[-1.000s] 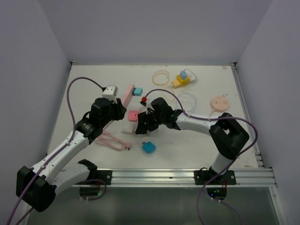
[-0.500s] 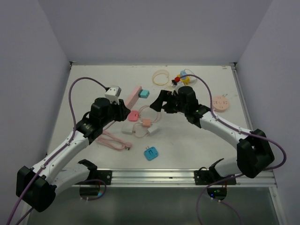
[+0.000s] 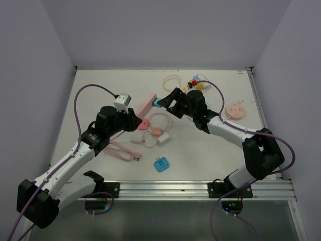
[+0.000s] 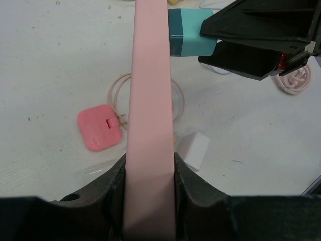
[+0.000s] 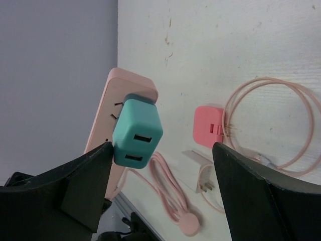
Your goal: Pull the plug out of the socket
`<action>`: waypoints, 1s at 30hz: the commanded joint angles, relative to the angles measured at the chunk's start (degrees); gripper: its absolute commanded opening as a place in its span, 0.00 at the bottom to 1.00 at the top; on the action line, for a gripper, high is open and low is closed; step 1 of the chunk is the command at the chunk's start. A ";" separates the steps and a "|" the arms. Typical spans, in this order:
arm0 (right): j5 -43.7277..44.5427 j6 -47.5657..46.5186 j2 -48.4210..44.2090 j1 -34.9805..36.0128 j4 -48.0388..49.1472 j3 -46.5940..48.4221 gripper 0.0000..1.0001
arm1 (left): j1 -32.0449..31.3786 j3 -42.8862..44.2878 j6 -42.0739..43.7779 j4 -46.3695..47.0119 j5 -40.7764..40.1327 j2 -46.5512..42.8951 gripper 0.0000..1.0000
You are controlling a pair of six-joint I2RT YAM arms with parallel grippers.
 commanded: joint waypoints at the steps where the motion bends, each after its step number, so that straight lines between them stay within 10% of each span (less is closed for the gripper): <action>1: 1.35 5.95 1.96 0.10 5.48 3.43 0.83 | 0.21 -0.43 0.23 7.00 2.42 -1.85 0.00; 19: -4.80 12.63 6.45 0.45 10.06 3.00 0.48 | 0.21 -2.98 0.05 11.21 1.98 -1.85 0.00; 27: -5.68 12.28 4.87 0.45 8.31 2.03 0.00 | 0.21 -3.34 -0.21 9.29 -5.30 -1.24 0.00; 30: -5.77 11.67 3.99 0.45 6.55 1.86 0.00 | 0.21 -3.16 -1.61 5.16 -13.03 -0.54 0.00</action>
